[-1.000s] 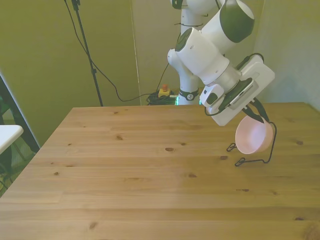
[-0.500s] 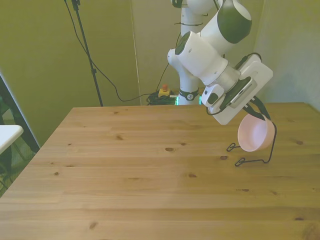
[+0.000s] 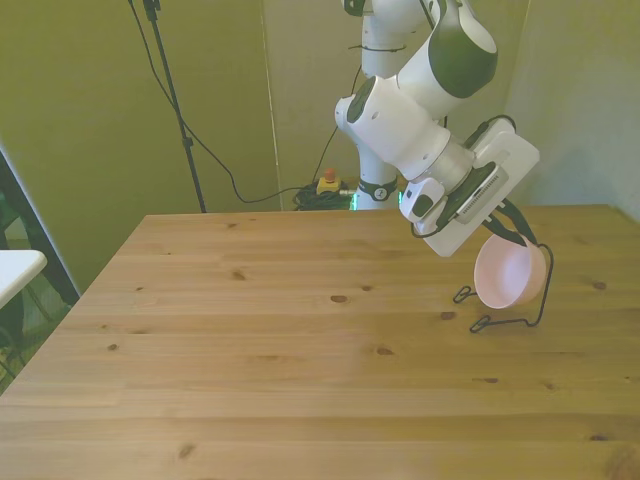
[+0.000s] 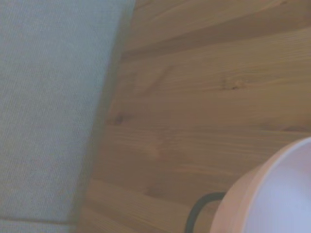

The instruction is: Load the bowl

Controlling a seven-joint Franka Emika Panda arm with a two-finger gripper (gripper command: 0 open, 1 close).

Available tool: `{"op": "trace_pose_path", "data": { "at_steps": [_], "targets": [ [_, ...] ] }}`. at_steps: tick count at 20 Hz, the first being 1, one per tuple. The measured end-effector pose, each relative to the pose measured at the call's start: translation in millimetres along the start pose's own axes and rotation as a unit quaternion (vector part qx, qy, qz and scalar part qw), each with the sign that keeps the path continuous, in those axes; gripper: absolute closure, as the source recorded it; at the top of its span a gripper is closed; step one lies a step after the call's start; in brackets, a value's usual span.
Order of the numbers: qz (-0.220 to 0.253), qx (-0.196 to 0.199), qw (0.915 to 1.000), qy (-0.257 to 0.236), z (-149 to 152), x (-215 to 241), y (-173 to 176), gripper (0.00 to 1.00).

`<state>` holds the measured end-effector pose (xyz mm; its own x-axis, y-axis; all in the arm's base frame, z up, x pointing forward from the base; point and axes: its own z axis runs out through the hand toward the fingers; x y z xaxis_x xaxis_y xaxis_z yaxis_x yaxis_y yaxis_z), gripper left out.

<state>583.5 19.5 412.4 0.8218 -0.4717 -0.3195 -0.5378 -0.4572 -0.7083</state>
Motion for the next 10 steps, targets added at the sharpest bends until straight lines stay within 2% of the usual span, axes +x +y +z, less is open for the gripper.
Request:
{"op": "trace_pose_path", "data": {
  "at_steps": [10],
  "targets": [
    [0.003,-0.002,1.0,0.008,2.6,4.0,9.4,1.0]
  ]
}}
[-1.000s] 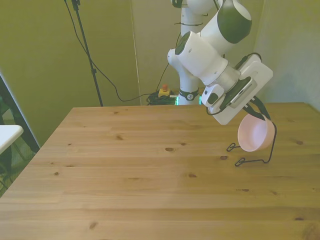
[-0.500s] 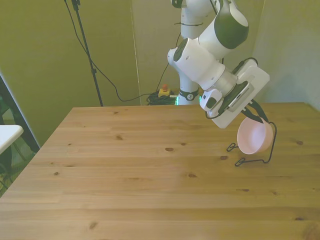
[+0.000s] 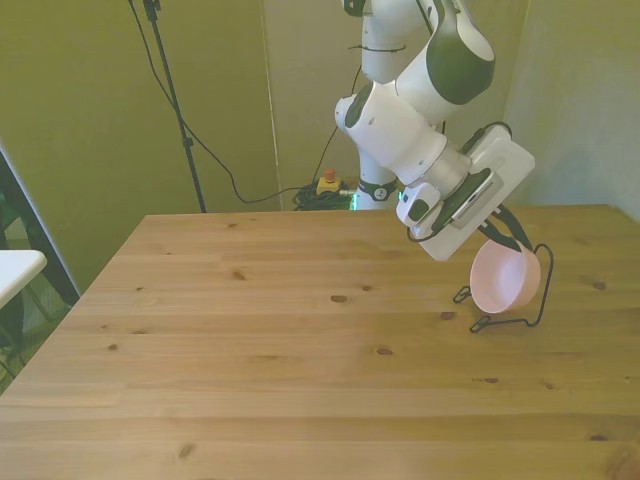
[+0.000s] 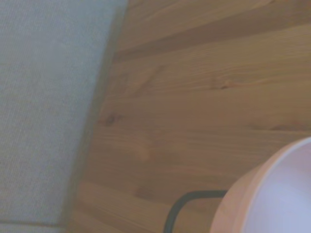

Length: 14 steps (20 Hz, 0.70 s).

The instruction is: Load the bowl

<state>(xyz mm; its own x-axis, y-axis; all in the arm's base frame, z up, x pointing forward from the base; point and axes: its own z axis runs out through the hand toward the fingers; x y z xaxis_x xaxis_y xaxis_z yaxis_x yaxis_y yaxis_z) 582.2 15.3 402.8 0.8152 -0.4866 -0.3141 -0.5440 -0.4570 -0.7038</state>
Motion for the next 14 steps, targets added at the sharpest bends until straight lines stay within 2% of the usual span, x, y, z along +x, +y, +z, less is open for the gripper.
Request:
{"op": "trace_pose_path", "data": {
  "at_steps": [4,5,14],
  "targets": [
    [0.002,-0.001,1.0,0.002,1.4,0.6,3.1,1.0],
    [0.002,-0.002,1.0,0.002,1.5,0.8,3.4,0.0],
    [0.004,-0.003,1.0,0.0,4.8,1.1,4.3,0.0]
  ]
}}
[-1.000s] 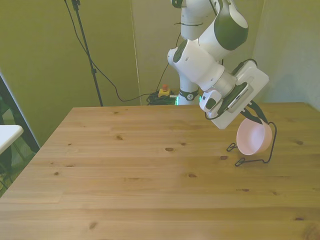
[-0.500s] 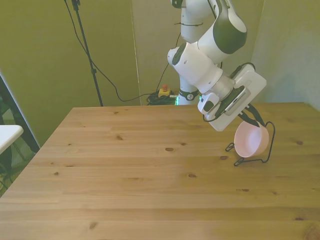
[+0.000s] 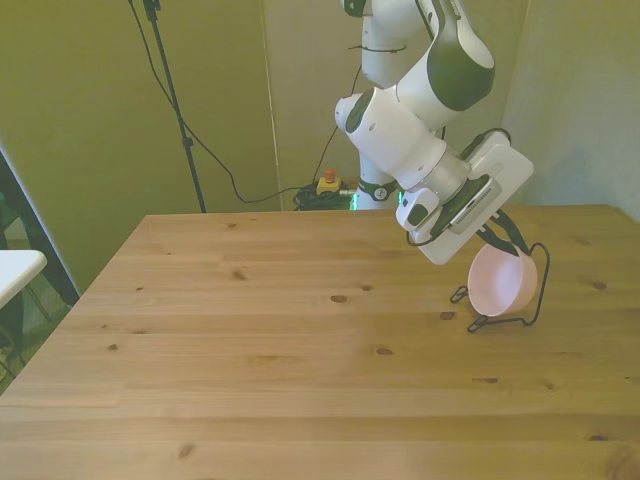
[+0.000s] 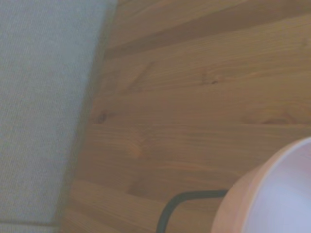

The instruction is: Load the bowl

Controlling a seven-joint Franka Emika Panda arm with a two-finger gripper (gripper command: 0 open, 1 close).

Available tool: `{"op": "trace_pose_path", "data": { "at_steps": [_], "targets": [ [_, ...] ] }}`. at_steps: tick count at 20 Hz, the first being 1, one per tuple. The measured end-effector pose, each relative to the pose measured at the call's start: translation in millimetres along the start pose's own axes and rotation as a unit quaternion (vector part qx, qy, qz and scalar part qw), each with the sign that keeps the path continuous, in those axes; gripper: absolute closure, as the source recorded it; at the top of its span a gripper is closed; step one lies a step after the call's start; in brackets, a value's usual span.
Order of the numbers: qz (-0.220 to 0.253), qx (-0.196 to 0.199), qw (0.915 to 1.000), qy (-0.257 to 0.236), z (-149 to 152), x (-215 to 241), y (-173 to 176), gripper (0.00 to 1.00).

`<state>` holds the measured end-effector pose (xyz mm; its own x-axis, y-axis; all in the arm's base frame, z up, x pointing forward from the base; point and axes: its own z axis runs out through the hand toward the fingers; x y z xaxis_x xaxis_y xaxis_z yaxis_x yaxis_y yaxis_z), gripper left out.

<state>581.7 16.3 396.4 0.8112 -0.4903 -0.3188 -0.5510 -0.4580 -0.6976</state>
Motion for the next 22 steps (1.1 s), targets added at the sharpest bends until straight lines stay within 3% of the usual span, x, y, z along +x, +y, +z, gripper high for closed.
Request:
{"op": "trace_pose_path", "data": {
  "at_steps": [10,15,22],
  "targets": [
    [0.007,0.003,0.9996,0.028,-18,1,-11,0.0],
    [0.054,-0.068,0.9929,0.082,-56,-2,-16,0.0],
    [0.098,-0.158,0.9689,0.163,-107,-21,-10,0.0]
  ]
}}
